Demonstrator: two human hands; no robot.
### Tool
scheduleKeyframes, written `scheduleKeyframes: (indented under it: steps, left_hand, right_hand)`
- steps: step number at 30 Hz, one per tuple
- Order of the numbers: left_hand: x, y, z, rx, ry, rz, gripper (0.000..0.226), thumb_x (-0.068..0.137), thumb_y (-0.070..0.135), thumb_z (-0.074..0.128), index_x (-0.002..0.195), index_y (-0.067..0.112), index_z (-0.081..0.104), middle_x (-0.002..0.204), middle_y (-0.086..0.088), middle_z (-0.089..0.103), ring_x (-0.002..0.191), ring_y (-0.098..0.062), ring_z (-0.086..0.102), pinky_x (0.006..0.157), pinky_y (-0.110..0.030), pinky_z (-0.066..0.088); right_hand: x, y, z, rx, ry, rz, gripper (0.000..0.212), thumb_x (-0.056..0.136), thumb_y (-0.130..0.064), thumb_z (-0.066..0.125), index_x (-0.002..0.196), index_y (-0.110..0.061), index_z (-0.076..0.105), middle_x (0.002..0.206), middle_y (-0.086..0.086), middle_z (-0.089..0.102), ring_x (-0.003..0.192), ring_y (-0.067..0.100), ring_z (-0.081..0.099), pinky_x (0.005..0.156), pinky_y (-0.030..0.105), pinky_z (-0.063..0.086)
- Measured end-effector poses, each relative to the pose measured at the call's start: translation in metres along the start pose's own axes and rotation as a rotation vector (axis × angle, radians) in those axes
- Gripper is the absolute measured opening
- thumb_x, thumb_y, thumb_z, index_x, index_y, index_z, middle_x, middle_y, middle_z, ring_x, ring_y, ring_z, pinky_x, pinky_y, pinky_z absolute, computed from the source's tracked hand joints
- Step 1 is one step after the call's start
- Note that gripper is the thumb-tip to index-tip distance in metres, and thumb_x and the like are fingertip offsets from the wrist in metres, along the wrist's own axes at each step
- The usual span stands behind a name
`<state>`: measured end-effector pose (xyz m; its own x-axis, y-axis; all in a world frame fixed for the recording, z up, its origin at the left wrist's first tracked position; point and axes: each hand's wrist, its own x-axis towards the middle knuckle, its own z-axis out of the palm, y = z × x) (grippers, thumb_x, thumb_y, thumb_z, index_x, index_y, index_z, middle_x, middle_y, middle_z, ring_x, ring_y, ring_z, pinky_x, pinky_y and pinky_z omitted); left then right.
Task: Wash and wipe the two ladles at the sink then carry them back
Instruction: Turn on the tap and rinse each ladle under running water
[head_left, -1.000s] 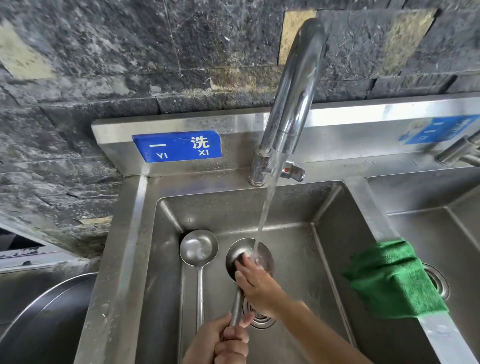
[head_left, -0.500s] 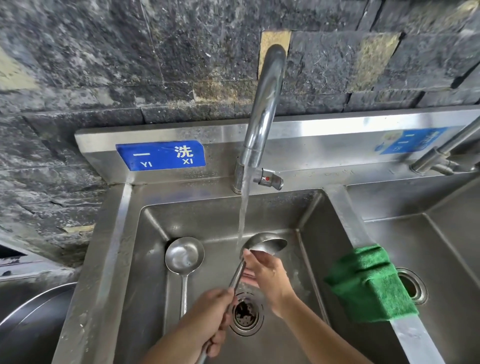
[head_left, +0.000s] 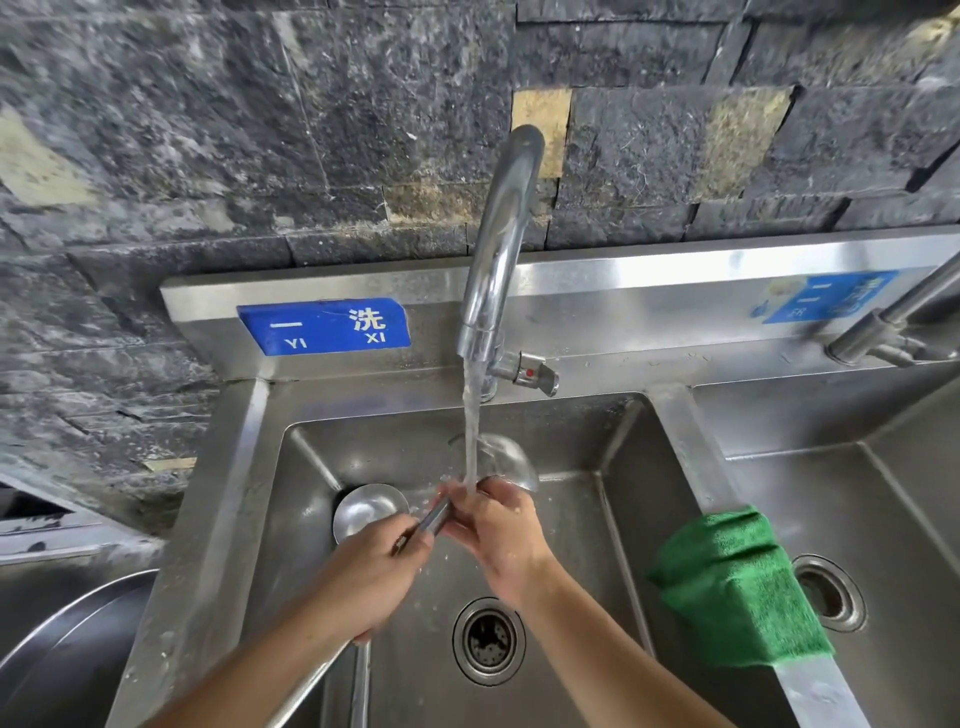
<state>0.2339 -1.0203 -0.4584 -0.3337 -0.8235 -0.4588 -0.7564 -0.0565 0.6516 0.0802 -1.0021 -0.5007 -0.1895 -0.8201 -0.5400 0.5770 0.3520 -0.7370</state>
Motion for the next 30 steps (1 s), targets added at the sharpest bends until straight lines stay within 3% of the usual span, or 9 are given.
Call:
scheduleKeyframes:
  steps: [3, 8, 13, 17, 21, 23, 26, 28, 30]
  left_hand:
    - [0.005, 0.005, -0.005, 0.068, -0.016, 0.036, 0.028, 0.099, 0.04, 0.049, 0.082, 0.018, 0.054, 0.067, -0.005, 0.06, 0.027, -0.005, 0.04, 0.032, -0.021, 0.03]
    - [0.018, 0.023, -0.008, 0.163, -0.005, 0.182, 0.029, 0.095, 0.049, 0.048, 0.075, 0.029, 0.053, 0.064, -0.007, 0.064, 0.046, -0.011, 0.05, 0.051, -0.031, 0.039]
    - [0.024, 0.048, -0.007, 0.277, 0.018, 0.338, 0.035, 0.097, 0.052, 0.047, 0.076, 0.025, 0.055, 0.061, -0.003, 0.062, 0.048, -0.016, 0.053, 0.047, -0.03, 0.037]
    - [0.029, 0.042, -0.006, 0.389, 0.058, 0.378, 0.051, 0.093, 0.068, 0.038, 0.074, 0.022, 0.051, 0.059, 0.002, 0.057, 0.048, -0.014, 0.053, 0.049, -0.031, 0.041]
    - [0.033, 0.012, -0.022, 0.62, 0.118, 0.417, 0.065, 0.083, 0.083, 0.024, 0.073, 0.022, 0.045, 0.063, 0.005, 0.058, 0.057, -0.014, 0.058, 0.057, -0.035, 0.051]
    - [0.031, 0.004, -0.031, 0.709, 0.149, 0.381, 0.061, 0.084, 0.081, 0.029, 0.074, 0.023, 0.043, 0.067, 0.006, 0.056, 0.06, -0.015, 0.057, 0.055, -0.033, 0.044]
    - [0.031, 0.014, -0.022, 0.832, 0.204, 0.35, 0.055, 0.087, 0.076, 0.038, 0.077, 0.023, 0.047, 0.073, 0.004, 0.063, 0.065, -0.019, 0.061, 0.056, -0.032, 0.044]
    - [0.035, 0.035, -0.001, 0.849, 0.203, 0.354, 0.046, 0.092, 0.066, 0.043, 0.091, 0.022, 0.057, 0.084, 0.0, 0.069, 0.076, -0.024, 0.068, 0.061, -0.032, 0.048]
    - [0.042, 0.06, 0.027, 0.813, 0.163, 0.36, 0.03, 0.098, 0.047, 0.049, 0.112, 0.021, 0.057, 0.096, -0.003, 0.069, 0.085, -0.025, 0.069, 0.065, -0.032, 0.05]
  right_hand:
    - [-0.007, -0.006, -0.002, 0.024, 0.004, -0.004, 0.004, 0.096, 0.007, 0.062, 0.092, 0.006, 0.063, 0.083, 0.019, 0.073, 0.078, 0.031, 0.075, 0.073, 0.035, 0.063]
    - [-0.01, -0.027, -0.014, 0.105, 0.097, -0.091, 0.013, 0.094, 0.003, 0.069, 0.101, 0.009, 0.061, 0.094, 0.033, 0.066, 0.087, 0.04, 0.072, 0.08, 0.043, 0.064]
    - [-0.019, -0.052, -0.031, 0.189, 0.139, -0.176, 0.02, 0.094, 0.003, 0.069, 0.107, 0.016, 0.062, 0.093, 0.026, 0.07, 0.086, 0.033, 0.075, 0.08, 0.039, 0.065]
    - [-0.024, -0.066, -0.049, 0.272, 0.229, -0.171, 0.025, 0.094, 0.001, 0.069, 0.115, 0.013, 0.062, 0.102, 0.023, 0.073, 0.091, 0.029, 0.076, 0.077, 0.032, 0.065]
    - [-0.029, -0.086, -0.08, 0.25, 0.354, -0.164, 0.017, 0.092, -0.003, 0.07, 0.108, 0.005, 0.068, 0.107, 0.018, 0.078, 0.093, 0.024, 0.079, 0.079, 0.031, 0.065]
    - [-0.03, -0.093, -0.093, 0.289, 0.408, -0.189, 0.013, 0.093, -0.001, 0.069, 0.103, 0.006, 0.066, 0.112, 0.02, 0.075, 0.099, 0.028, 0.077, 0.08, 0.033, 0.065]
    - [-0.029, -0.089, -0.095, 0.37, 0.464, -0.254, 0.013, 0.095, 0.002, 0.068, 0.105, 0.003, 0.059, 0.112, 0.025, 0.068, 0.108, 0.032, 0.073, 0.069, 0.029, 0.066]
    - [-0.028, -0.079, -0.088, 0.401, 0.487, -0.272, 0.021, 0.094, 0.003, 0.069, 0.111, 0.001, 0.057, 0.11, 0.026, 0.066, 0.109, 0.033, 0.072, 0.067, 0.027, 0.064]
    - [-0.027, -0.069, -0.076, 0.405, 0.48, -0.263, 0.023, 0.093, 0.005, 0.069, 0.114, 0.004, 0.058, 0.108, 0.026, 0.068, 0.108, 0.033, 0.073, 0.074, 0.032, 0.066]
